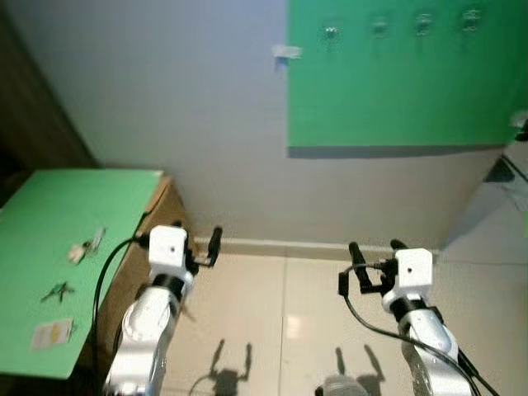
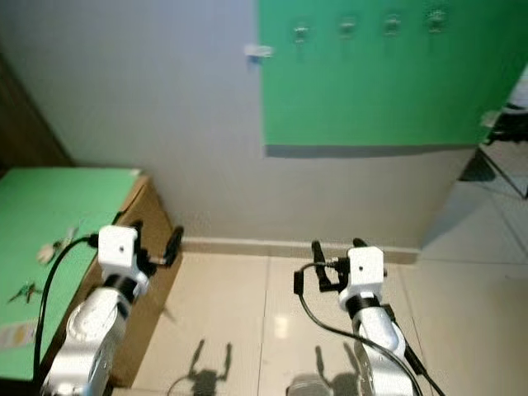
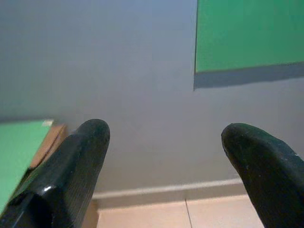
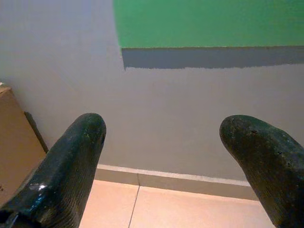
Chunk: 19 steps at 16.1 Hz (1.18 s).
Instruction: Hang keys on a hook
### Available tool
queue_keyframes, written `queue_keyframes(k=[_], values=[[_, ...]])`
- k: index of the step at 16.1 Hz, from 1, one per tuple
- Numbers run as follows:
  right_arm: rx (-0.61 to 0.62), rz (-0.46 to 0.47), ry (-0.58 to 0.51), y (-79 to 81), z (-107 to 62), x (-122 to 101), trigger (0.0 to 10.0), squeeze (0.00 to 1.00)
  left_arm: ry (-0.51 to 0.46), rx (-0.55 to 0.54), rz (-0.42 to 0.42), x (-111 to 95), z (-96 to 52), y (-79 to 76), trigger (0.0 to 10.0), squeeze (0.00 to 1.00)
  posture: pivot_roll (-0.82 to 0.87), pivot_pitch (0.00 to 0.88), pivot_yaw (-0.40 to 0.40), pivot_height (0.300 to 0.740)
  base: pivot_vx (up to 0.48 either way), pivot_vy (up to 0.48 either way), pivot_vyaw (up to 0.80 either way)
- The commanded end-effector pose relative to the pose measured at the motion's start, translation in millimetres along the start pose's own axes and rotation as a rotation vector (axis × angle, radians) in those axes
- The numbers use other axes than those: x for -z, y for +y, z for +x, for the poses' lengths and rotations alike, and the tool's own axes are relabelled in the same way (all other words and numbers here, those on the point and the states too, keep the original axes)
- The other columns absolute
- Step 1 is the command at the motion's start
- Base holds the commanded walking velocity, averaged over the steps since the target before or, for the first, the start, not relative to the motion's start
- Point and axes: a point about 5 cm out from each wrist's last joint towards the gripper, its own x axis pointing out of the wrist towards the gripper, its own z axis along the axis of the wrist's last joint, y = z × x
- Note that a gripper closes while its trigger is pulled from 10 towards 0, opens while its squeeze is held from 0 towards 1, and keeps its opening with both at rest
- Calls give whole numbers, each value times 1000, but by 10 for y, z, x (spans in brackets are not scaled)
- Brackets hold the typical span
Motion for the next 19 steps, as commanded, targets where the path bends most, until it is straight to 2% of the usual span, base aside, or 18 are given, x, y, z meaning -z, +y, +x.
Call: queue_keyframes(k=[1, 10, 13, 19], values=[[-7, 4, 4, 23, 57, -23, 10000, 0, 26, -11, 3, 38, -20, 44, 10000, 0, -220, 3, 124, 717, 472, 0, 0], [-51, 14, 11, 93, 166, -66, 10000, 0, 36, -37, -16, 54, 37, 55, 10000, 0, -209, 0, 115, 717, 471, 0, 0], [-84, 20, 21, 146, 234, -82, 10000, 0, 44, -46, 6, 51, 57, 94, 10000, 0, -196, 0, 115, 717, 405, 0, 758], [-128, 41, 49, 205, 285, -57, 10000, 0, 60, -72, 20, 79, 70, 127, 10000, 0, -181, 0, 102, 717, 0, 0, 708]])
